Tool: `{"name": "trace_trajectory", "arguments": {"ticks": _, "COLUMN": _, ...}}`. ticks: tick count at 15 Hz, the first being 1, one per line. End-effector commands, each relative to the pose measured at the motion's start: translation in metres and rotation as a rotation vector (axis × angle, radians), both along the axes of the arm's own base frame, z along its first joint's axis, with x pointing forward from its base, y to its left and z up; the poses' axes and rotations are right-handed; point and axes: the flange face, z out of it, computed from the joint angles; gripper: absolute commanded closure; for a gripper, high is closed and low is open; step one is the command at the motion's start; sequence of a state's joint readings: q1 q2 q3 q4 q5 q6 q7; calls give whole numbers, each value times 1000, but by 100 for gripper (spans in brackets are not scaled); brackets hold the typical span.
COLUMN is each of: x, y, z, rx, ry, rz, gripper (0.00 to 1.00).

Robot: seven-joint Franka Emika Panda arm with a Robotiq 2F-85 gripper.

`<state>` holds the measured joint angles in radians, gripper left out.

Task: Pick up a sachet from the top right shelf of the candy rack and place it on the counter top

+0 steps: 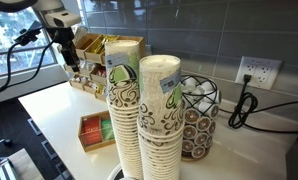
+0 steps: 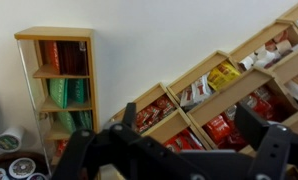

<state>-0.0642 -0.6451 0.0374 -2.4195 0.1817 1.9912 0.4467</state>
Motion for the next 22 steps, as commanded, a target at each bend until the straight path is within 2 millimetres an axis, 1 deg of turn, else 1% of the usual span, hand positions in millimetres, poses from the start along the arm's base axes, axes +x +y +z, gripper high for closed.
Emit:
{"name": "trace_trajectory", "arguments": {"ticks": 1, "x": 16, "y": -19, "z": 13, "rx": 104, "ry": -36, "rz": -167, "gripper": 0}}
{"name": "trace_trajectory", "arguments": {"ticks": 7, "x": 41, "y": -37, "z": 17, "rx": 303, "ry": -155, "rz": -400, "gripper": 0}}
{"name": "trace_trajectory", "arguments": {"ticks": 8, "x": 31, "y": -32, "z": 18, "rx": 239, "ry": -133, "rz": -331, "gripper": 0}}
{"name": "trace_trajectory", "arguments": {"ticks": 13, "x": 33, "y": -32, "z": 18, "rx": 241, "ry": -139, "rz": -335, "gripper": 0}}
{"name": "trace_trajectory", "arguments": {"ticks": 15, "x": 37, "y": -35, "z": 16, "rx": 280, "ry": -178, "rz": -367, "gripper": 0}}
{"name": "trace_trajectory", "arguments": {"ticks": 19, "x": 44, "y": -41, "z": 20, "rx": 320, "ry": -270, "rz": -412, "gripper": 0}}
{"name": "trace_trajectory", "arguments": {"ticks": 22, "x": 51, "y": -40, "z": 21, "rx": 345, "ry": -333, "rz": -430, "gripper": 0}}
